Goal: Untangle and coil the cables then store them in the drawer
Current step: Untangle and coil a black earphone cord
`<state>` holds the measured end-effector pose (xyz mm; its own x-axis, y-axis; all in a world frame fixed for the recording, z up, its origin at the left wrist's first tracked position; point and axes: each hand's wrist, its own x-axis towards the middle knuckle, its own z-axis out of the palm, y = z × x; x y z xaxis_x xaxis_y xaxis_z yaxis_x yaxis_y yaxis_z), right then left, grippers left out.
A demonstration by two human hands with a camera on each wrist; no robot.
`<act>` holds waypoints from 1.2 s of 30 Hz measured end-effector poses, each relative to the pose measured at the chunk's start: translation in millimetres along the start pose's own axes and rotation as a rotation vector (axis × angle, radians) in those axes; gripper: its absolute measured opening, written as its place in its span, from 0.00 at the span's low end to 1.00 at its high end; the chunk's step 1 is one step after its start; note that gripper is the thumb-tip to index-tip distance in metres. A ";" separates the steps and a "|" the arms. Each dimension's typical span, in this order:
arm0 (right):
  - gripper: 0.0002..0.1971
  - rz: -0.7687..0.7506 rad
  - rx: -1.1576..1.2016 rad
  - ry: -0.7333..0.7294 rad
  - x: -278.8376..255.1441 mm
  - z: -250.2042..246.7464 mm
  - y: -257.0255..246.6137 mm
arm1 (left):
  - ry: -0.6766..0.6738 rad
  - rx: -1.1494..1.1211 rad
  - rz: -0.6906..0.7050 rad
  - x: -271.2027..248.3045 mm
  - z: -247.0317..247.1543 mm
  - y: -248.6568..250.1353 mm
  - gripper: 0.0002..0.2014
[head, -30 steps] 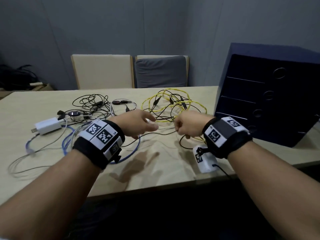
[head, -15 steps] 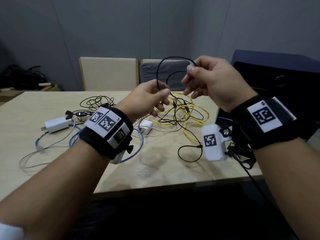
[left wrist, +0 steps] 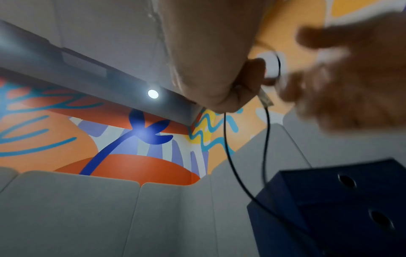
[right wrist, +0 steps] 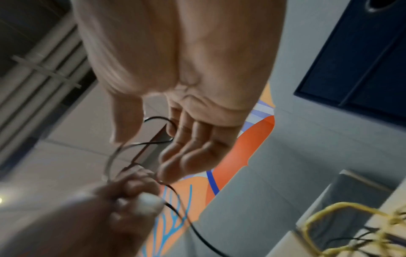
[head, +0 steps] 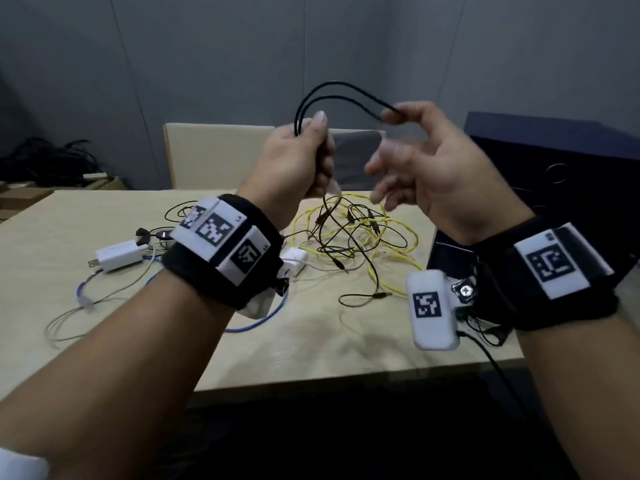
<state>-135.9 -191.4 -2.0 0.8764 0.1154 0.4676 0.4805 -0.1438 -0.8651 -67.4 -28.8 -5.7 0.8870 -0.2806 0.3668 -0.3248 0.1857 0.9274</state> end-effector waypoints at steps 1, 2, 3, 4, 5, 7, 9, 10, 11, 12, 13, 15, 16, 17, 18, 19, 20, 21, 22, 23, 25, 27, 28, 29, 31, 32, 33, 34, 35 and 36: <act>0.30 0.060 -0.091 0.028 -0.9 -1.6 9.8 | -0.013 -0.065 0.017 -1.5 -1.1 8.8 0.19; 0.38 0.142 -0.203 0.025 -1.8 -1.4 20.1 | -0.033 -0.113 0.047 -2.5 -2.6 16.6 0.19; 0.41 0.239 -0.330 -0.017 -2.8 0.8 31.1 | -0.043 -0.149 0.077 -2.8 -3.4 23.8 0.19; 0.36 0.328 -0.461 -0.089 -3.8 4.6 41.2 | -0.054 -0.160 0.114 -3.4 -4.8 29.8 0.18; 0.25 0.389 -0.567 -0.170 -4.4 9.0 50.5 | -0.063 -0.165 0.153 -3.9 -6.0 34.3 0.18; 0.09 0.433 -0.612 -0.208 -2.5 17.1 64.0 | -0.079 -0.185 0.208 -3.2 -10.7 40.3 0.17; 0.09 0.435 -0.494 -0.137 4.2 21.1 70.1 | -0.050 -0.213 0.225 1.1 -19.2 40.0 0.16; 0.11 0.426 -0.394 -0.071 9.2 21.9 69.1 | -0.012 -0.225 0.226 4.7 -25.7 37.1 0.15; 0.12 0.405 -0.292 0.000 15.1 22.4 66.1 | 0.030 -0.241 0.227 9.0 -33.5 32.4 0.13; 0.12 0.377 -0.195 0.065 21.4 21.7 62.3 | 0.070 -0.247 0.223 12.5 -41.8 25.9 0.11; 0.12 0.345 -0.108 0.111 27.6 20.9 58.3 | 0.100 -0.247 0.213 15.0 -49.8 18.4 0.08; 0.12 0.279 0.031 0.144 41.7 20.3 51.5 | 0.140 -0.221 0.185 20.1 -63.9 2.3 0.06; 0.12 0.258 0.085 0.147 47.1 20.8 48.6 | 0.154 -0.193 0.171 22.2 -69.2 -6.4 0.07; 0.11 0.242 0.134 0.144 53.2 22.0 46.5 | 0.170 -0.164 0.157 25.2 -73.2 -15.0 0.08; 0.11 0.229 0.178 0.138 58.9 23.5 45.5 | 0.184 -0.138 0.140 29.4 -76.7 -23.2 0.09; 0.11 0.219 0.210 0.129 64.4 25.4 45.4 | 0.200 -0.110 0.118 34.0 -79.5 -30.9 0.09; 0.10 0.209 0.229 0.120 69.8 27.3 45.5 | 0.218 -0.073 0.094 39.2 -82.4 -38.5 0.09; 0.09 0.198 0.242 0.110 75.3 29.5 46.3 | 0.234 -0.034 0.073 44.9 -85.1 -45.8 0.10; 0.09 0.187 0.254 0.099 81.6 31.6 47.2 | 0.243 0.014 0.057 51.2 -88.4 -52.7 0.11; 0.08 0.176 0.269 0.087 87.0 33.8 47.5 | 0.237 0.073 0.049 56.8 -91.3 -58.9 0.13; 0.08 0.154 0.309 0.070 99.0 38.0 47.6 | 0.206 0.205 0.055 68.9 -94.6 -70.9 0.16; 0.08 0.133 0.355 0.062 111.6 40.7 47.9 | 0.166 0.328 0.057 81.3 -93.7 -81.9 0.21; 0.08 0.123 0.378 0.057 117.4 41.7 48.2 | 0.143 0.386 0.058 86.3 -91.8 -85.3 0.23; 0.07 0.112 0.398 0.053 122.9 42.2 49.4 | 0.114 0.430 0.058 90.9 -89.9 -88.3 0.26; 0.07 0.096 0.420 0.042 134.6 42.0 55.1 | 0.016 0.477 0.041 100.0 -85.6 -91.5 0.32; 0.06 0.091 0.424 0.039 138.5 41.7 58.8 | -0.043 0.528 0.021 103.2 -84.7 -92.0 0.35; 0.06 0.084 0.425 0.037 143.3 40.7 63.9 | -0.085 0.615 -0.015 106.7 -86.3 -90.5 0.36; 0.06 0.079 0.420 0.035 147.6 39.4 69.6 | -0.097 0.731 -0.064 109.6 -89.8 -87.2 0.37; 0.06 0.074 0.410 0.034 150.9 38.0 75.4 | -0.080 0.856 -0.106 111.8 -94.4 -82.7 0.37; 0.06 0.070 0.400 0.030 153.5 36.4 80.9 | -0.048 0.959 -0.123 114.2 -99.7 -77.8 0.37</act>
<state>36.2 -149.5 -6.8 0.9101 0.0896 0.4046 0.3739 0.2437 -0.8949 91.9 18.6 -43.3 0.9251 -0.2889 0.2463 -0.3796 -0.6889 0.6175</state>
